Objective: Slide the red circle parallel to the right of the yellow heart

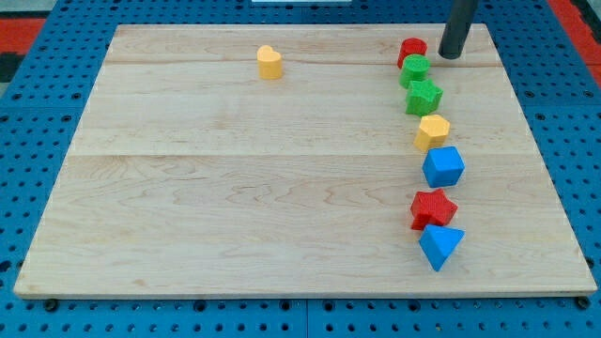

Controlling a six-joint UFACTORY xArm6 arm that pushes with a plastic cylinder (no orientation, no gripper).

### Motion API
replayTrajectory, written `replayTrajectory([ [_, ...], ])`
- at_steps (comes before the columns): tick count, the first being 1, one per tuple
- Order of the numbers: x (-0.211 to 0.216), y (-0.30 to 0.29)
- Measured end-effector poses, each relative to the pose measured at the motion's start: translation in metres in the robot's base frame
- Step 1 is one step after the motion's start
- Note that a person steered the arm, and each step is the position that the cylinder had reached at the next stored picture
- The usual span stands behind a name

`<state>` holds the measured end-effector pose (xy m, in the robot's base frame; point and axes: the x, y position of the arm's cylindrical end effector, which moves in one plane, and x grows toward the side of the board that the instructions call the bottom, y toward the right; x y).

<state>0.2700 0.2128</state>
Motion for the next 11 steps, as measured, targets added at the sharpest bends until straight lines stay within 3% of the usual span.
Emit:
replayTrajectory([
  [3,0.003,-0.011],
  [6,-0.001,-0.091],
  [8,-0.023,-0.075],
  [10,-0.035,-0.143],
  [11,-0.027,-0.145],
])
